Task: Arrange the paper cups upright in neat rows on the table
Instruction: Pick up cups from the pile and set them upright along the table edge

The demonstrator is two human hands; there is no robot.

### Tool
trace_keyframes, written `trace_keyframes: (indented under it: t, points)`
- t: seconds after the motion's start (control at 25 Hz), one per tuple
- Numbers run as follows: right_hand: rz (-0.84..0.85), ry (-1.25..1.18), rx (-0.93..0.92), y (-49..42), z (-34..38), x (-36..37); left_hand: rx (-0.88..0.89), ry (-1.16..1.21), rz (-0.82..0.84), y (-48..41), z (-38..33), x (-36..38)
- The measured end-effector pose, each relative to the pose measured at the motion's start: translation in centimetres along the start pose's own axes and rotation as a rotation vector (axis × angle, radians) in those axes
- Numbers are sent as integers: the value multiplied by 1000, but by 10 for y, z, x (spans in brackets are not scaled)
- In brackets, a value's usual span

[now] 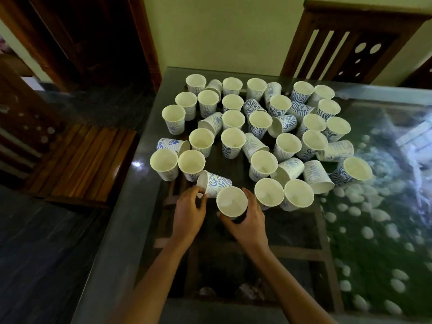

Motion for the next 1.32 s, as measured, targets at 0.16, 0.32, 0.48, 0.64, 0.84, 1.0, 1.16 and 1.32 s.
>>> trace_keyframes:
  t: [0.16, 0.32, 0.48, 0.64, 0.84, 1.0, 1.16, 1.32]
  points:
    - [27, -5, -3, 14, -2, 0, 123, -208, -9, 25, -8, -15]
    - [32, -21, 12, 26, -7, -4, 281, -351, 6, 42, -11, -12]
    - [16, -10, 10, 27, -10, -11, 229, -164, 34, 45, -8, -10]
    - [9, 2, 3, 27, -15, -17, 166, 15, -11, 39, -3, -6]
    - [-8, -1, -18, 27, -20, -22, 182, 71, -38, 35, -10, 1]
    - [-7, -13, -10, 25, -23, -23, 40, 195, 47, 32, 1, 15]
    - [-11, -9, -13, 25, -26, -23, -55, 288, 70, 31, 10, 23]
    - [-24, -19, -8, 30, -28, -28, -64, 295, 31, 30, 10, 19]
Point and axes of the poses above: each hand's wrist, its own y-axis away from the middle knuckle, its own x-axis out of the palm, z = x × y, the point moved 9 cm from there along -y, towards the middle knuckle, and after that the axes turned 2 degrees about z, right-handed, at the moved point
